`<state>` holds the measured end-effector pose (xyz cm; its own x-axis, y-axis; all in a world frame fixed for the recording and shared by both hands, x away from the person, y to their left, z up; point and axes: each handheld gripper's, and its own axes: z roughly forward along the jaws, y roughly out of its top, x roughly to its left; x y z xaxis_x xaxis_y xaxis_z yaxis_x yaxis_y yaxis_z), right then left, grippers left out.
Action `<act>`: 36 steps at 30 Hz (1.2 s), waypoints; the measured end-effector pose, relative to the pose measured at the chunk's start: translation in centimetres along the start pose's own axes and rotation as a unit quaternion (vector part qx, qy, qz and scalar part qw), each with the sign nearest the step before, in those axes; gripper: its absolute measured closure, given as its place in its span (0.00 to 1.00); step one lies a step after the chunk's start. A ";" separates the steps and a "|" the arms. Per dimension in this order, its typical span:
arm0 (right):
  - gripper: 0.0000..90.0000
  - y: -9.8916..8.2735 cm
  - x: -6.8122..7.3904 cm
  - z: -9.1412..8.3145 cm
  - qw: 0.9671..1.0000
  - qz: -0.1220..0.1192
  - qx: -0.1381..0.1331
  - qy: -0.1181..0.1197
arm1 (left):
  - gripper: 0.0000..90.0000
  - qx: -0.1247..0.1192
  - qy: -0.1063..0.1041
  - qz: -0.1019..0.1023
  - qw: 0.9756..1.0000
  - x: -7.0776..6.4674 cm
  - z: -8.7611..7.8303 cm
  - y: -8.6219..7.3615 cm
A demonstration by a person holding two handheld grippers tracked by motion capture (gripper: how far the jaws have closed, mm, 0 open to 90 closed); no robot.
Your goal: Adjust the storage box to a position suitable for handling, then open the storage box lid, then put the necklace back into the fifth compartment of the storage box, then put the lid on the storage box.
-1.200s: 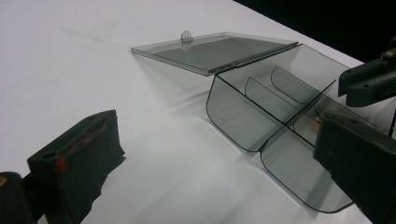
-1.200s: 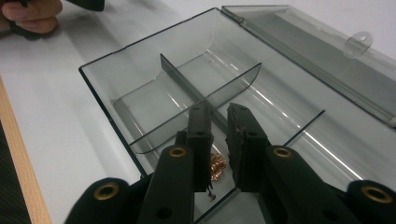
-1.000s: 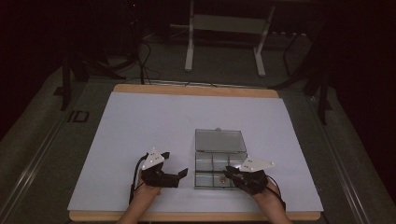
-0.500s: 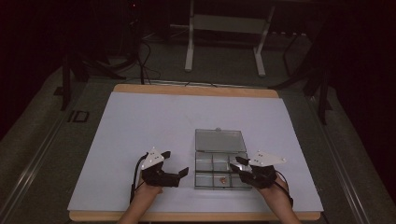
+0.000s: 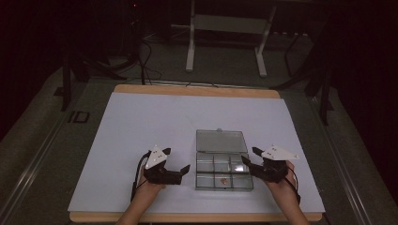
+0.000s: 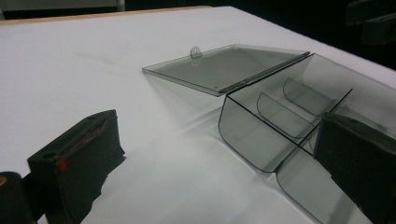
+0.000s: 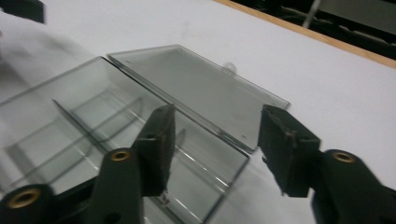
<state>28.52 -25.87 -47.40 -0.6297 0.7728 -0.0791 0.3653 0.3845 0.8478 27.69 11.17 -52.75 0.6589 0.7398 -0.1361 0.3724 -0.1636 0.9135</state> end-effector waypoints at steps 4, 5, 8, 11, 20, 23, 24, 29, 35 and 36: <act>0.45 -0.2 -0.7 -0.1 1.000 0.027 0.000 -0.014 | 0.02 0.009 -0.001 0.006 1.000 0.2 0.4 0.2; 0.47 -0.2 -0.9 -0.1 1.000 0.029 -0.003 -0.012 | 0.02 0.010 -0.002 0.006 1.000 0.3 0.5 0.3; 0.46 -0.2 -1.1 -0.2 0.999 0.024 -0.002 -0.022 | 0.02 0.005 -0.006 0.002 1.000 0.4 0.8 0.8; 0.48 -0.1 -1.3 -0.2 1.000 0.014 0.002 -0.026 | 0.02 0.005 -0.013 0.001 1.000 0.4 1.2 1.3; 0.47 0.0 -1.7 0.0 0.999 0.022 0.001 -0.023 | 0.02 0.008 -0.035 -0.022 0.999 0.5 2.5 2.6; 0.46 0.0 -1.8 0.1 0.999 0.025 -0.003 -0.020 | 0.02 0.010 -0.043 -0.026 0.999 0.5 2.8 3.1; 0.46 0.0 -1.8 0.2 0.999 0.028 -0.004 -0.019 | 0.02 0.013 -0.048 -0.026 0.998 0.5 2.9 3.2; 0.46 0.0 -1.9 0.3 0.999 0.033 -0.007 -0.023 | 0.02 0.022 -0.052 -0.028 0.998 0.3 3.2 3.8; 0.45 0.1 -2.3 0.7 0.999 0.039 -0.010 -0.032 | 0.02 0.041 -0.048 -0.016 0.998 0.1 3.8 4.4; 0.45 0.1 -2.4 0.8 0.999 0.039 -0.010 -0.033 | 0.02 0.041 -0.050 -0.019 0.998 0.1 3.9 4.5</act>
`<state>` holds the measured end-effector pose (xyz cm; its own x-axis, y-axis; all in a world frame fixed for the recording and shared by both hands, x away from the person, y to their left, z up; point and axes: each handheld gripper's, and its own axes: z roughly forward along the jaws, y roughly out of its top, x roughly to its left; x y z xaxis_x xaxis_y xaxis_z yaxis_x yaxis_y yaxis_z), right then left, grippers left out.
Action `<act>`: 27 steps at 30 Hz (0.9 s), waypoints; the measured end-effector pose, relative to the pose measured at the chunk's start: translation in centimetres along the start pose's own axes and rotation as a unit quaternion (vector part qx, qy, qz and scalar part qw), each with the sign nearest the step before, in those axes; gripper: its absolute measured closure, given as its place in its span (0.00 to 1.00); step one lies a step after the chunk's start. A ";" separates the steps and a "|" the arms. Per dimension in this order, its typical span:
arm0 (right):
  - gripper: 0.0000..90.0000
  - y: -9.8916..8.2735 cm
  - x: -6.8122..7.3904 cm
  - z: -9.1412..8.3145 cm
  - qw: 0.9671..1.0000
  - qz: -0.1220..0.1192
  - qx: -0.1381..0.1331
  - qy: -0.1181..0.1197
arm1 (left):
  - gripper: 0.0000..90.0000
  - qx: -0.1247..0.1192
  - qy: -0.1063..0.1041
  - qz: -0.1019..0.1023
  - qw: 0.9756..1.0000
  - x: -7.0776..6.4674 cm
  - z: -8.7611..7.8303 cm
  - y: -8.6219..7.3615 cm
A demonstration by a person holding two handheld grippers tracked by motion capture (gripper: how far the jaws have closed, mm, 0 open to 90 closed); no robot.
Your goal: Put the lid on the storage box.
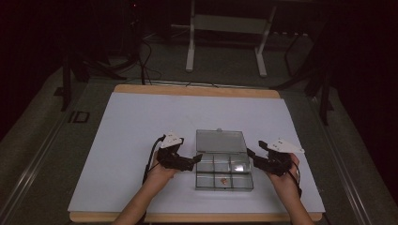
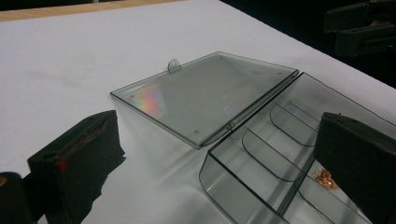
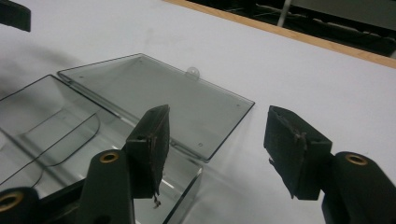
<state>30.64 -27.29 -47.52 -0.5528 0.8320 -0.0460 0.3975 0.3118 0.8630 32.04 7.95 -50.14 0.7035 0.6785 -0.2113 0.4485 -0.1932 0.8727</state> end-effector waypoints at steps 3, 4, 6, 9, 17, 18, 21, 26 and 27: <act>0.45 0.1 -0.2 0.4 1.000 0.001 0.004 -0.004 | 0.02 0.003 -0.003 -0.010 1.000 0.1 0.3 0.5; 0.46 0.2 -0.3 0.5 1.000 0.003 0.003 -0.004 | 0.02 0.003 -0.003 -0.015 1.000 0.1 0.4 0.6; 0.46 0.4 -0.4 0.9 1.000 0.000 0.006 -0.004 | 0.02 0.003 -0.006 -0.019 1.000 0.2 0.6 0.9; 0.46 0.7 -0.5 1.4 1.000 0.004 0.010 -0.007 | 0.02 0.000 -0.007 -0.024 1.000 0.3 0.9 1.2; 0.49 0.9 -1.0 3.1 0.999 0.013 0.030 0.003 | 0.02 0.009 -0.005 -0.028 1.000 0.8 2.3 2.2; 0.49 0.9 -1.1 3.3 0.999 0.013 0.035 0.004 | 0.03 0.012 -0.002 -0.026 1.000 0.8 2.5 2.3; 0.50 0.7 -1.1 4.0 0.999 0.016 0.044 0.004 | 0.07 0.018 0.004 -0.034 0.999 1.1 3.2 2.5; 0.50 0.5 -1.3 4.8 0.998 0.022 0.052 0.007 | 0.17 0.028 0.021 -0.080 0.996 2.1 4.3 2.6; 0.50 0.5 -1.3 4.9 0.998 0.025 0.054 0.009 | 0.17 0.035 0.025 -0.090 0.995 2.3 4.5 2.6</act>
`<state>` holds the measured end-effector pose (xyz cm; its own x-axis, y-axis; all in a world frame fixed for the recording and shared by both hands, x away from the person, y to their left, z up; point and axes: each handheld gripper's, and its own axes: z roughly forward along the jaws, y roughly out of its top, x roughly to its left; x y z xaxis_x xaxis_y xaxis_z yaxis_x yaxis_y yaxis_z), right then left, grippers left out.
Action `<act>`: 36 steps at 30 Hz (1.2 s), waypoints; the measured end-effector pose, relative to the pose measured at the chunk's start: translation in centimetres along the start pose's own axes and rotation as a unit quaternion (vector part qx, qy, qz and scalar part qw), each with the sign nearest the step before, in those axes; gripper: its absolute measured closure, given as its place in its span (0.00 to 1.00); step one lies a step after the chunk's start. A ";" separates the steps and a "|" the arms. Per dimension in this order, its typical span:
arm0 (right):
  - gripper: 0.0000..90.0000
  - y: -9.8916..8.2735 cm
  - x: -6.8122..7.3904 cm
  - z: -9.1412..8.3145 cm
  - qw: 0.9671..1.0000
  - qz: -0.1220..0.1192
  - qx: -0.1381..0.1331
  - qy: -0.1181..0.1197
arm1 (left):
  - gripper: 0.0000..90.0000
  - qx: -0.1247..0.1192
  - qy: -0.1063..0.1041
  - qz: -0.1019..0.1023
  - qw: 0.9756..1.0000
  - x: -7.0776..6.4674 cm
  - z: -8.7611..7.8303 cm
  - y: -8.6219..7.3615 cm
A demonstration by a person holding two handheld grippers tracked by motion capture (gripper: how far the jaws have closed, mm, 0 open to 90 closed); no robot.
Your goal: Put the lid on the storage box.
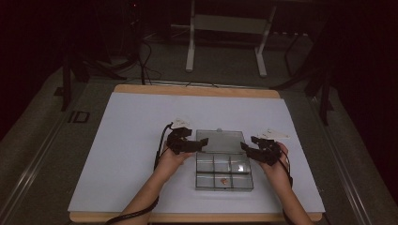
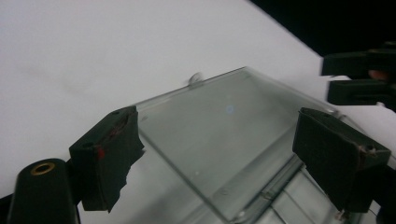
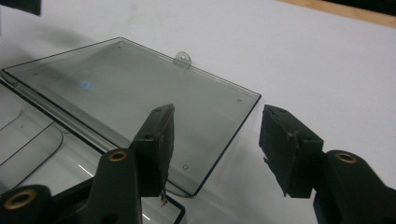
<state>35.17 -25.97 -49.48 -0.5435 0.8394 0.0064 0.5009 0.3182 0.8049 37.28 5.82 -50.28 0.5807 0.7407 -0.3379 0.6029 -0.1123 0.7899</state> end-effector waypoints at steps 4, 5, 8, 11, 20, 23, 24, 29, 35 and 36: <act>0.50 0.1 -0.3 0.5 1.000 0.009 0.008 0.007 | 0.24 0.039 0.006 -0.038 0.998 0.6 0.8 0.0; 0.50 0.1 -0.3 0.7 1.000 0.011 0.012 0.005 | 0.25 0.046 0.010 -0.045 0.998 0.7 1.0 0.0; 0.50 0.2 -0.6 1.2 1.000 0.019 0.022 0.009 | 0.29 0.058 0.014 -0.070 0.996 1.2 1.4 -0.1; 0.50 0.3 -0.9 1.6 0.999 0.037 0.030 0.016 | 0.35 0.066 0.001 -0.096 0.993 1.7 1.8 -0.2; 0.51 -0.1 -1.9 2.5 0.993 0.095 0.055 0.032 | 0.38 0.090 -0.033 -0.134 0.986 2.1 2.9 -0.7; 0.51 -0.1 -2.0 2.6 0.992 0.105 0.059 0.035 | 0.42 0.095 -0.044 -0.142 0.984 2.2 3.1 -0.8; 0.51 -0.1 -2.0 2.6 0.992 0.105 0.060 0.037 | 0.44 0.102 -0.052 -0.146 0.983 2.3 3.2 -0.9; 0.51 -0.1 -2.2 2.7 0.990 0.120 0.065 0.045 | 0.49 0.105 -0.071 -0.160 0.979 2.4 3.3 -1.0; 0.52 -0.1 -2.3 2.6 0.989 0.127 0.058 0.046 | 0.54 0.087 -0.057 -0.135 0.985 1.8 2.9 -0.8; 0.52 0.0 -2.3 2.5 0.989 0.130 0.055 0.048 | 0.55 0.082 -0.051 -0.127 0.987 1.6 2.7 -0.7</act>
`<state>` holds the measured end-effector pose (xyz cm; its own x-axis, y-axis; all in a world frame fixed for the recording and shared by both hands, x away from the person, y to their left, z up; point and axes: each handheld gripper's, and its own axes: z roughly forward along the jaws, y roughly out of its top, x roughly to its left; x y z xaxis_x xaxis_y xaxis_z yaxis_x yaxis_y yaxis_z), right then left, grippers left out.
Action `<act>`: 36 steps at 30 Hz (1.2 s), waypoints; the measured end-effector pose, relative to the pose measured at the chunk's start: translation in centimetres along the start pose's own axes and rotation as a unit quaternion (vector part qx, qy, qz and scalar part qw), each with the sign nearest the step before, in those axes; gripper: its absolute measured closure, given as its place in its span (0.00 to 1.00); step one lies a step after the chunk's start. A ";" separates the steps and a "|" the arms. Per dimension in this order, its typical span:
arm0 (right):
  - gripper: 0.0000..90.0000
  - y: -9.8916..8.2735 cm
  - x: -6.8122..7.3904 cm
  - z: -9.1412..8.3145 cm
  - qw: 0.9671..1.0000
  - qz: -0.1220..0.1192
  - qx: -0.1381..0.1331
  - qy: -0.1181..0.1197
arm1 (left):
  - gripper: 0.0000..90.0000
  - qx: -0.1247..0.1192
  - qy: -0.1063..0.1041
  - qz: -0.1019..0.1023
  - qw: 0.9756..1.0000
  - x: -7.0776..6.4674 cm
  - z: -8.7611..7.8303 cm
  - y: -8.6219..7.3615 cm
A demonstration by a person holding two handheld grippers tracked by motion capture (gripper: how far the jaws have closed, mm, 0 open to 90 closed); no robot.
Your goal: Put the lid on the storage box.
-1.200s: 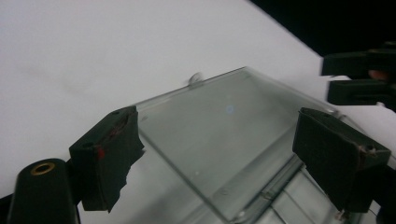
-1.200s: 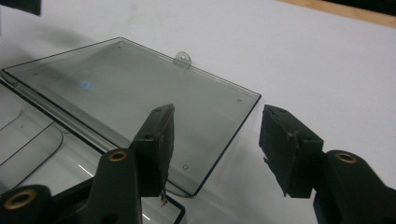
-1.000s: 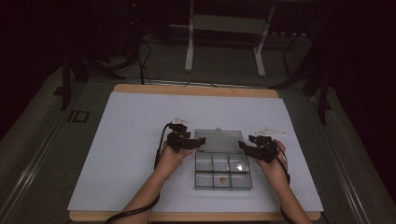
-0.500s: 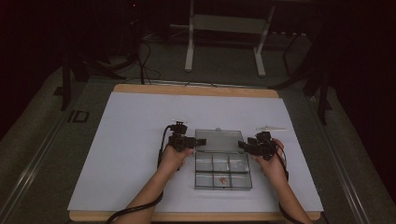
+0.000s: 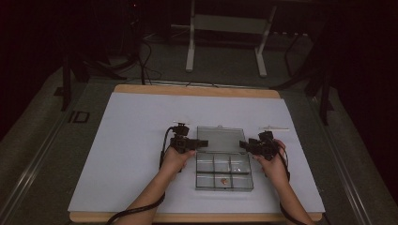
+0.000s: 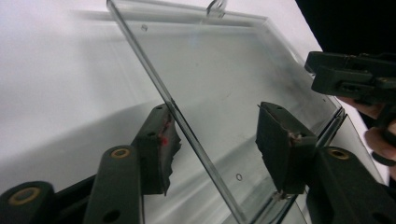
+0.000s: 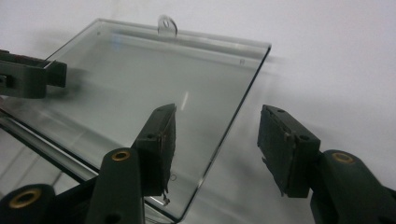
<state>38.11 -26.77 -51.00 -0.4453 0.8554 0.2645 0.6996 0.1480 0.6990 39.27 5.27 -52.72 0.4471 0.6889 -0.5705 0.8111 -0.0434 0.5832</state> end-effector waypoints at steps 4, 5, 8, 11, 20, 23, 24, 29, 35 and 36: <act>0.53 0.2 0.4 -0.5 1.000 -0.009 -0.009 -0.002 | 0.61 -0.016 0.022 0.034 0.999 -0.8 -0.6 0.1; 0.53 0.3 0.5 -0.5 1.000 -0.011 -0.009 -0.002 | 0.62 -0.019 0.025 0.039 0.999 -1.0 -0.7 0.1; 0.56 0.3 0.7 -0.8 1.000 -0.014 -0.015 -0.001 | 0.65 -0.027 0.029 0.048 0.998 -1.2 -1.0 0.1; 0.57 0.3 0.9 -0.9 1.000 -0.017 -0.013 0.005 | 0.67 -0.031 0.031 0.054 0.998 -1.3 -1.2 0.0; 0.65 0.3 1.5 -1.5 0.999 -0.038 -0.022 0.002 | 0.74 -0.041 0.033 0.069 0.996 -1.6 -1.9 0.0; 0.69 0.4 1.5 -1.8 0.999 -0.043 -0.026 -0.001 | 0.76 -0.045 0.034 0.073 0.996 -1.8 -2.2 0.0; 0.70 0.4 1.5 -1.9 0.999 -0.043 -0.027 -0.001 | 0.77 -0.045 0.034 0.074 0.996 -1.8 -2.2 0.0; 0.75 0.3 1.6 -2.4 0.998 -0.052 -0.031 -0.002 | 0.80 -0.051 0.035 0.085 0.994 -2.1 -2.7 -0.1; 0.80 0.1 1.7 -3.0 0.997 -0.060 -0.039 -0.002 | 0.83 -0.055 0.042 0.103 0.992 -2.7 -3.2 -0.2; 0.81 0.1 1.8 -3.1 0.997 -0.063 -0.040 -0.003 | 0.84 -0.056 0.043 0.106 0.992 -2.8 -3.3 -0.3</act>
<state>35.67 -26.78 -48.39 -0.5222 0.8362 0.1676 0.5918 0.2138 0.7772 36.58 5.74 -49.42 0.5648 0.7329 -0.3792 0.6535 -0.1167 0.7478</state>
